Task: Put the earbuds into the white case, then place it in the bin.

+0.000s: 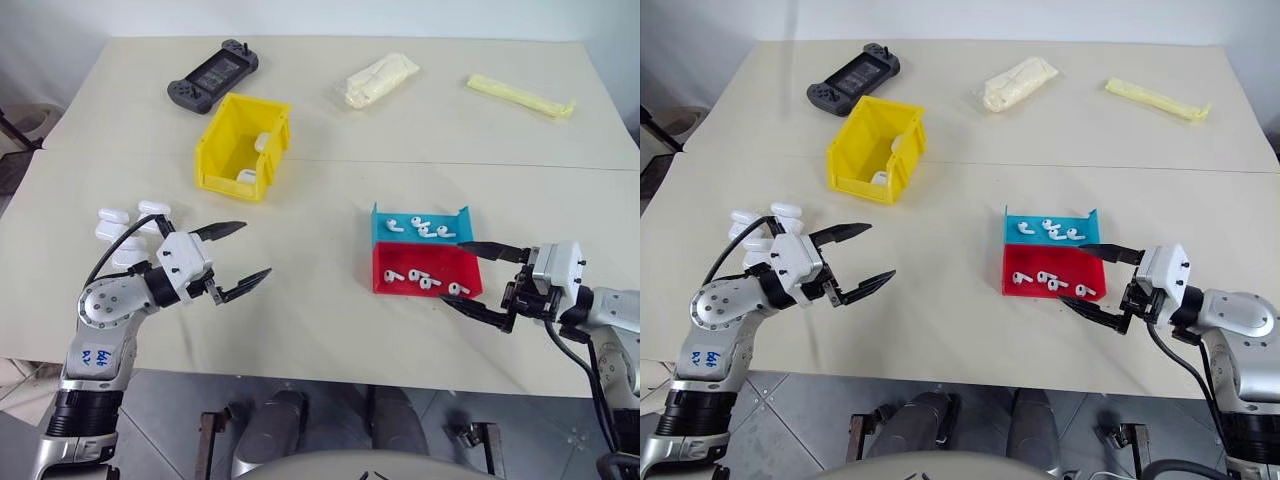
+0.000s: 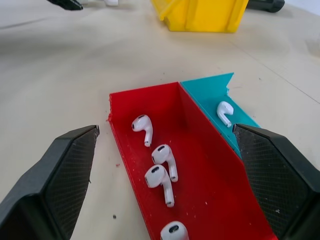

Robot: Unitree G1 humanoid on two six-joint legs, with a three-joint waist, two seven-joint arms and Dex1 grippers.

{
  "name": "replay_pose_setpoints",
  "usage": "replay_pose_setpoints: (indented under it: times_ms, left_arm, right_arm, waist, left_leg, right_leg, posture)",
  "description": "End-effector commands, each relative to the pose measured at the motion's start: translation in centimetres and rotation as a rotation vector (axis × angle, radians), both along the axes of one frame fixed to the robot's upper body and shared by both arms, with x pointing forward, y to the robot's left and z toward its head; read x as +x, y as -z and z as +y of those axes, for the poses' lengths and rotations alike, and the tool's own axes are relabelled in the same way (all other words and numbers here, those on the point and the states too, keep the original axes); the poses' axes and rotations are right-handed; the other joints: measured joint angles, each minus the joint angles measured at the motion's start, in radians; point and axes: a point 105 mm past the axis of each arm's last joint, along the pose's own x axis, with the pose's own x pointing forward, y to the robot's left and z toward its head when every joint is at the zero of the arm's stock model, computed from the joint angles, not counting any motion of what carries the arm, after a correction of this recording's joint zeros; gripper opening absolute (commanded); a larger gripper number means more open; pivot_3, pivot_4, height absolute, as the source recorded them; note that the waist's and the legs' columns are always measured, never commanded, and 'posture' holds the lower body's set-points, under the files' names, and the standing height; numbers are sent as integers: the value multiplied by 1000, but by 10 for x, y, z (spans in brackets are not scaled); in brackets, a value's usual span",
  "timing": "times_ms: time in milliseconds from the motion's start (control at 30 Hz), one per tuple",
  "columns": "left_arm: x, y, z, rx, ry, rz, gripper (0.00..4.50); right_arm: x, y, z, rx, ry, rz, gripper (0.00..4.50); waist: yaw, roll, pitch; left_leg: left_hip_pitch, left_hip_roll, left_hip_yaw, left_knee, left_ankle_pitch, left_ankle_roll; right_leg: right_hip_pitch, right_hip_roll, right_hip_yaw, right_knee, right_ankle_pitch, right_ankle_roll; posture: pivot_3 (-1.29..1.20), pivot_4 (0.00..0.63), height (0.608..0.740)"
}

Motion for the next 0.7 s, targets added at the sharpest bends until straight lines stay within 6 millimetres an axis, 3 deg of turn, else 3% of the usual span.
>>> replay_pose_setpoints:
  times_ms: [33, 200, 233, 367, 467, 600, 700]
  left_arm:
    - [-5, -11, 11, 17, -53, -51, 4482]
    - [-20, -10, 40, -100, -219, -7, 4482]
    - [-26, -5, 47, -133, -249, 69, 4482]
    - [-54, 3, 102, -251, -658, 24, 4482]
    - [-80, 21, 141, -282, -948, 24, 4482]
    - [-107, 46, 164, -307, -1146, 108, 4482]
    - [-114, 48, 166, -313, -1167, 129, 4482]
  right_arm:
    - [1, -9, 11, 18, -41, -39, 4500]
    - [6, -8, 39, 44, -124, -48, 4500]
    - [7, -9, 46, 50, -148, -55, 4500]
    - [10, -17, 78, 76, -283, -93, 4500]
    - [9, -25, 95, 93, -355, -139, 4500]
    - [5, -28, 107, 106, -405, -195, 4500]
    - [4, -27, 111, 110, -425, -209, 4500]
  waist:
    - [-2, 0, 0]
    - [-8, -1, 0]
    - [-9, -1, 0]
    - [-20, -1, 1]
    - [-13, -3, 2]
    - [6, -5, 3]
    - [11, -6, 3]
  left_leg:
    - [0, 1, 0, 0, 0, 0]
    - [3, 10, 5, 0, -4, -4]
    - [3, 12, 5, -1, -5, -5]
    - [5, 15, 7, -1, -6, -6]
    - [6, 18, 8, -1, -7, -7]
    - [7, 23, 7, -1, -9, -9]
    - [7, 23, 8, -1, -10, -8]
  right_leg:
    - [0, 1, 1, 0, 0, 0]
    - [1, 11, 3, -4, 2, -4]
    - [1, 13, 4, -5, 3, -5]
    - [1, 16, 6, -6, 3, -6]
    - [2, 19, 6, -7, 4, -7]
    - [4, 24, 5, -11, 4, -10]
    - [4, 24, 5, -11, 4, -10]
  posture:
    - [0, 150, 740]
    - [0, 150, 740]
    - [0, 150, 740]
    - [0, 150, 740]
    - [0, 150, 740]
    - [0, 150, 740]
    - [0, 150, 740]
